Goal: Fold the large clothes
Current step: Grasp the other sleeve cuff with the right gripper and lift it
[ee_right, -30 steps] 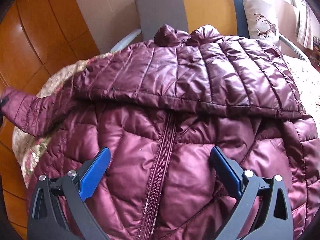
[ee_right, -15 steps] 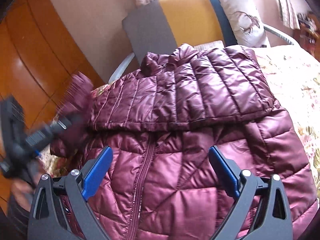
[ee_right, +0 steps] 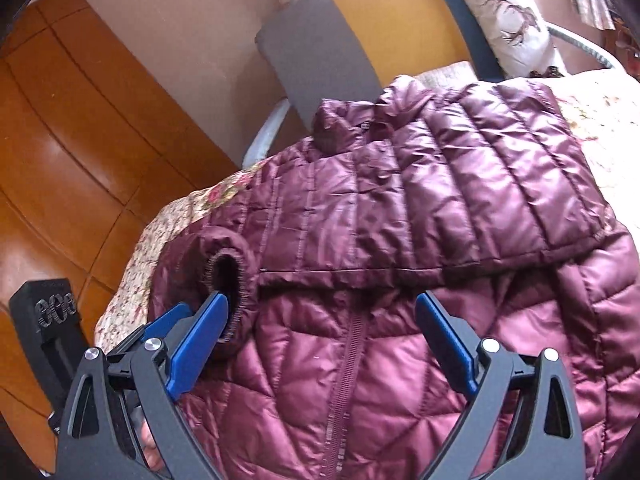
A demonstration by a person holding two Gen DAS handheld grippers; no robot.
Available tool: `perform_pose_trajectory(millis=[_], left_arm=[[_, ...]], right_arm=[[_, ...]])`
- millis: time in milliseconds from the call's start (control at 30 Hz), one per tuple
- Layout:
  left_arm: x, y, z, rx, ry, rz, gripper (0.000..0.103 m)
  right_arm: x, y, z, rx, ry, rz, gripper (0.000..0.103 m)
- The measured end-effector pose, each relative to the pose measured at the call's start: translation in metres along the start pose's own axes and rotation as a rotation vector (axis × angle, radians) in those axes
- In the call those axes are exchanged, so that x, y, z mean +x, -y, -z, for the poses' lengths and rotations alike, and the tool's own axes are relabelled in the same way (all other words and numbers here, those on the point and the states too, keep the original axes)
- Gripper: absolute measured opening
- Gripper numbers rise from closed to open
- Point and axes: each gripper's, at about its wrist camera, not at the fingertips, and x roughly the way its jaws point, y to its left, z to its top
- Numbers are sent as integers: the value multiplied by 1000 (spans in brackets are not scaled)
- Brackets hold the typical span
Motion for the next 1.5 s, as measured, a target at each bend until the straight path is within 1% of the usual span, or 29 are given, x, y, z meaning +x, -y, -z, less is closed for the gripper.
perform_pose_trajectory(millis=[67, 100, 167, 200, 233, 267, 300, 333, 367, 400, 433, 467, 500, 533, 567, 633, 733, 800, 833, 900, 933, 1000, 1033, 1100, 1267, 1367, 1433, 1500], left_arm=[[-27, -10, 4, -39, 56, -9, 92], [-40, -18, 7, -66, 80, -21, 92], [-60, -36, 12, -120, 110, -61, 92], [-66, -45, 16, -144, 114, -78, 92], [-73, -54, 20, -170, 117, -93, 92], [-81, -65, 26, -207, 124, -113, 92], [-85, -72, 31, -229, 127, -123, 92], [-89, -78, 35, -248, 128, -133, 92], [-91, -85, 41, -272, 122, -151, 92], [-92, -88, 44, -284, 117, -163, 92], [-92, -92, 49, -302, 109, -187, 92], [-95, -94, 53, -313, 105, -210, 92], [-93, -96, 54, -323, 94, -243, 92], [-91, -97, 54, -330, 85, -259, 92], [-88, -99, 54, -343, 77, -274, 92], [-81, -99, 49, -367, 68, -284, 92], [-69, -98, 38, -394, 61, -297, 92], [-60, -93, 31, -392, 57, -311, 92], [-55, -91, 27, -384, 48, -318, 92], [-43, -89, 18, -375, 28, -340, 92], [-40, -87, 15, -371, 26, -338, 92], [-31, -84, 8, -346, 23, -347, 92], [-28, -82, 6, -335, 20, -349, 91], [-22, -78, 3, -311, 11, -351, 92], [-18, -67, -4, -240, 9, -361, 91], [-19, -59, -11, -183, 16, -358, 90], [-20, -56, -16, -154, 21, -343, 88], [-18, -54, -24, -125, 27, -327, 86]], right_arm=[[13, -9, 1, -2, -45, -59, 95], [22, -15, 2, -8, -68, -74, 95], [45, -31, 6, -28, -119, -113, 95], [59, -40, 8, -37, -146, -116, 95], [69, -47, 10, -47, -164, -116, 92], [84, -58, 12, -70, -191, -117, 82], [94, -69, 13, -96, -208, -105, 75], [103, -80, 14, -130, -220, -79, 63], [110, -93, 12, -173, -228, -51, 47], [110, -104, 10, -204, -224, -44, 32], [105, -115, 5, -233, -209, -51, 19], [92, -128, -2, -265, -168, -68, 17], [78, -138, -10, -286, -133, -95, 16], [56, -153, -23, -306, -84, -136, 15], [43, -161, -31, -320, -51, -155, 15], [1, -181, -58, -346, 50, -212, 15], [-44, -195, -90, -360, 171, -248, 15], [-70, -196, -107, -360, 243, -261, 15], [-84, -191, -113, -362, 287, -248, 15], [-101, -174, -121, -344, 333, -227, 15], [-107, -160, -124, -324, 350, -208, 15], [-112, -131, -125, -270, 361, -176, 15], [-110, -107, -126, -223, 355, -156, 15], [-105, -70, -123, -157, 337, -110, 15], [-61, 40, -100, 39, 231, 61, 15], [-38, 97, -83, 144, 169, 130, 15], [-24, 121, -75, 189, 133, 154, 15], [-9, 138, -69, 213, 105, 179, 15]])
